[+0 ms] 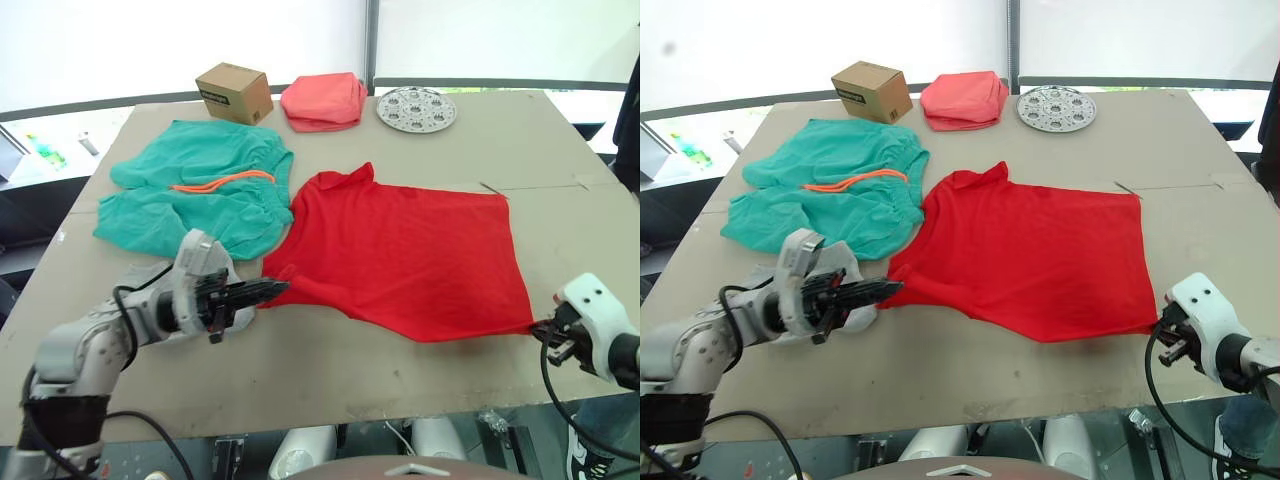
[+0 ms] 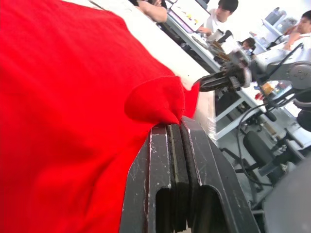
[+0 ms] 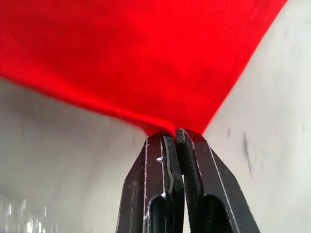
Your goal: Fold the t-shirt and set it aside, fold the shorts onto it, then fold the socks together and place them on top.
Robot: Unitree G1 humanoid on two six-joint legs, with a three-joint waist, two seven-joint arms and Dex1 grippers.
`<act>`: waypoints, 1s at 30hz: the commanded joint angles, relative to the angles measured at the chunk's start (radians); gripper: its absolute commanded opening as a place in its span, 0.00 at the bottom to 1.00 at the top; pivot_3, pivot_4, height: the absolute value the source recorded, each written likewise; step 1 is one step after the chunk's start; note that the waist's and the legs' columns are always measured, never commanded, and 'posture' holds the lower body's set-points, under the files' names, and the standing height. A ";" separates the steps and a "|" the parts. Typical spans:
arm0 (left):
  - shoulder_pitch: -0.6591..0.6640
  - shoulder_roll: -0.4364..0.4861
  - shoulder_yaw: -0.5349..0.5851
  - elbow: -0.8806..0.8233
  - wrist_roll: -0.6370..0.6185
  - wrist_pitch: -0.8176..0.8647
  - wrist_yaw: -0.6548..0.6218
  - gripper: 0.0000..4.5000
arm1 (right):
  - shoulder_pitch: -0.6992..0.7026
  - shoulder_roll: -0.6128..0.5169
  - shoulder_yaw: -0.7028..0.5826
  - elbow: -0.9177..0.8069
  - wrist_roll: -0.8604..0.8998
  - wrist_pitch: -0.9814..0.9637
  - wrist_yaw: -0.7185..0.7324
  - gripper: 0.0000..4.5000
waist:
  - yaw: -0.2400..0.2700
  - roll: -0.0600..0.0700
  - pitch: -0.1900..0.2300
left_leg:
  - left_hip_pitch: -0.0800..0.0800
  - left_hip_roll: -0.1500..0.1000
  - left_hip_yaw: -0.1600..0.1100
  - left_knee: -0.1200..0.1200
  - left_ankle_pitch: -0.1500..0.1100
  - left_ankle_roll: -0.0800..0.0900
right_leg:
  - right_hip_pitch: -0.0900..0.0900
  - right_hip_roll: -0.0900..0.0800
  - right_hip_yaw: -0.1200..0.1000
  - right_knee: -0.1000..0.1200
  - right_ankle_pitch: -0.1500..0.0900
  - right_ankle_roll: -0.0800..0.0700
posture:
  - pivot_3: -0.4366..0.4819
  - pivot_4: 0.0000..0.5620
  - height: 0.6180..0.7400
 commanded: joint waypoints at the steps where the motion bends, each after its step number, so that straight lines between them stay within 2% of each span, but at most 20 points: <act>1: -0.032 0.011 0.000 0.040 0.059 -0.086 -0.040 0.00 | -0.070 0.018 -0.004 0.002 0.021 0.072 -0.039 0.01 | -0.001 -0.001 0.000 | 0.000 0.000 0.000 0.000 0.000 0.000 | 0.000 0.000 0.000 0.000 0.000 0.000 | 0.48 0.27 1.00; 6: -0.058 0.020 -0.001 0.086 0.090 -0.111 -0.059 0.00 | -0.173 0.064 0.025 -0.003 0.043 0.161 -0.084 0.01 | -0.001 -0.001 0.000 | -0.001 0.001 -0.001 -0.003 0.001 0.002 | -0.002 -0.001 0.000 0.000 0.001 0.002 | 0.48 0.27 1.00; 9: -0.039 0.048 -0.133 0.187 0.337 -0.296 -0.021 0.00 | -0.197 0.054 0.098 0.022 0.017 0.178 -0.115 0.01 | -0.001 0.000 0.000 | -0.001 0.002 0.000 -0.003 0.001 0.002 | -0.002 -0.001 0.000 0.000 0.001 0.002 | 0.48 0.27 1.00; 10: -0.037 0.042 -0.146 0.207 0.366 -0.336 -0.022 0.00 | -0.200 0.045 0.115 0.031 0.007 0.174 -0.123 0.01 | -0.001 0.000 0.000 | -0.001 0.002 0.001 -0.003 0.001 0.002 | -0.002 -0.001 0.000 -0.001 0.001 0.002 | 0.48 0.27 1.00; 13: -0.058 0.004 -0.145 0.239 0.383 -0.353 0.005 0.00 | -0.231 0.051 0.138 0.058 0.001 0.179 -0.139 0.01 | 0.000 -0.001 0.000 | -0.002 0.001 0.001 -0.002 0.001 0.002 | -0.003 -0.001 0.001 -0.001 0.000 -0.001 | 0.48 0.27 1.00; 16: -0.084 -0.033 -0.141 0.268 0.423 -0.445 0.028 0.00 | -0.252 0.047 0.161 0.060 -0.004 0.195 -0.157 0.01 | 0.001 -0.001 0.000 | -0.003 0.001 0.000 -0.002 0.002 0.002 | -0.005 -0.001 0.000 -0.001 0.002 0.002 | 0.48 0.27 1.00; 19: -0.151 -0.106 -0.075 0.283 0.372 -0.484 0.065 0.00 | -0.260 0.062 0.151 0.052 -0.015 0.223 -0.184 0.01 | 0.004 -0.002 0.000 | -0.003 0.001 0.000 -0.002 0.002 0.002 | -0.005 -0.001 0.000 -0.001 0.002 0.003 | 0.48 0.27 1.00; 22: -0.169 -0.089 -0.097 0.304 0.412 -0.529 0.017 0.00 | -0.269 0.069 0.155 0.042 -0.011 0.239 -0.195 0.01 | 0.000 -0.002 0.000 | -0.003 0.001 0.000 -0.001 0.002 0.002 | -0.005 -0.001 0.000 -0.001 0.002 0.003 | 0.48 0.27 1.00; 26: -0.106 -0.030 -0.107 0.291 0.406 -0.496 -0.066 0.00 | -0.275 0.088 0.169 0.049 -0.023 0.228 -0.218 0.01 | -0.007 -0.002 0.000 | -0.003 0.002 0.001 -0.002 0.002 0.002 | -0.005 0.001 0.001 0.000 0.002 0.003 | 0.48 0.27 1.00; 30: -0.066 0.010 -0.108 0.325 0.460 -0.531 -0.064 0.00 | -0.286 0.103 0.170 0.054 -0.030 0.218 -0.229 0.01 | -0.006 -0.002 0.000 | -0.002 0.002 0.001 -0.002 0.002 0.002 | -0.006 0.005 0.002 0.000 0.002 0.003 | 0.48 0.27 1.00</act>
